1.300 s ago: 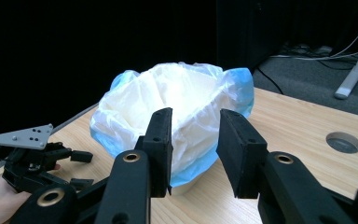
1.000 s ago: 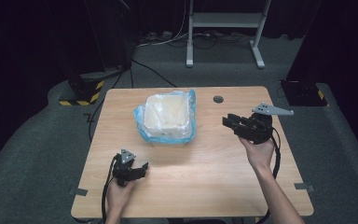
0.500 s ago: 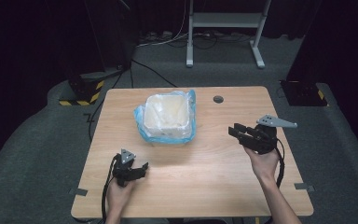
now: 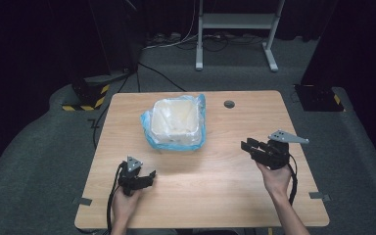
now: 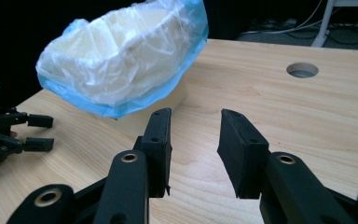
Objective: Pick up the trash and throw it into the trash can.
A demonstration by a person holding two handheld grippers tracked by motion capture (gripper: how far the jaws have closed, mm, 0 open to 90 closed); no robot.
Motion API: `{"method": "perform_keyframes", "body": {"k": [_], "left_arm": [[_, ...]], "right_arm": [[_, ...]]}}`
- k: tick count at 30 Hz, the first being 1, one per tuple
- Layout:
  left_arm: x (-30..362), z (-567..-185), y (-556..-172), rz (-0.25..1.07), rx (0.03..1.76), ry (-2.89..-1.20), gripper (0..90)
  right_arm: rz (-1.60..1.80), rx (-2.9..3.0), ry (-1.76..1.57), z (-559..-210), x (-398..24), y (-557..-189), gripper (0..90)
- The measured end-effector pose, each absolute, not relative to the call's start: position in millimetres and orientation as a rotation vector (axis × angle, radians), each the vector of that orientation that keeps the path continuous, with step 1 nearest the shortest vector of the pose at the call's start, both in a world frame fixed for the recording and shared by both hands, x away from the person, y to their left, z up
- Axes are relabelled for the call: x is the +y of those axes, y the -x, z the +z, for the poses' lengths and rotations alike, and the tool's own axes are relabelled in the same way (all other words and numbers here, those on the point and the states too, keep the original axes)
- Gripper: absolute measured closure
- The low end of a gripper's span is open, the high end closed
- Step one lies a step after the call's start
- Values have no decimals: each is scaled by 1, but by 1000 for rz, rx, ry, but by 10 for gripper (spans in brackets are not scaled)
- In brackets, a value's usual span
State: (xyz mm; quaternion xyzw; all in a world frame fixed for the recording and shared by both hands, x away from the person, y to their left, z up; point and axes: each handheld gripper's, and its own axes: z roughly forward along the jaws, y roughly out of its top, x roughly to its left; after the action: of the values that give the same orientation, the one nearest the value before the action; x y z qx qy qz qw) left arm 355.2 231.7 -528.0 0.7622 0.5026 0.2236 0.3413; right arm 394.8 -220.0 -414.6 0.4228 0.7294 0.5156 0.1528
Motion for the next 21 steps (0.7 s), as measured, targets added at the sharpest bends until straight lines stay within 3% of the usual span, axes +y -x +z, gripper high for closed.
{"method": "perform_keyframes", "body": {"k": [21], "left_arm": [[232, -528, -355, 582, 1307, -1983, 268]], "right_arm": [[1368, 2103, -1282, -461, -223, -392, 627]]}}
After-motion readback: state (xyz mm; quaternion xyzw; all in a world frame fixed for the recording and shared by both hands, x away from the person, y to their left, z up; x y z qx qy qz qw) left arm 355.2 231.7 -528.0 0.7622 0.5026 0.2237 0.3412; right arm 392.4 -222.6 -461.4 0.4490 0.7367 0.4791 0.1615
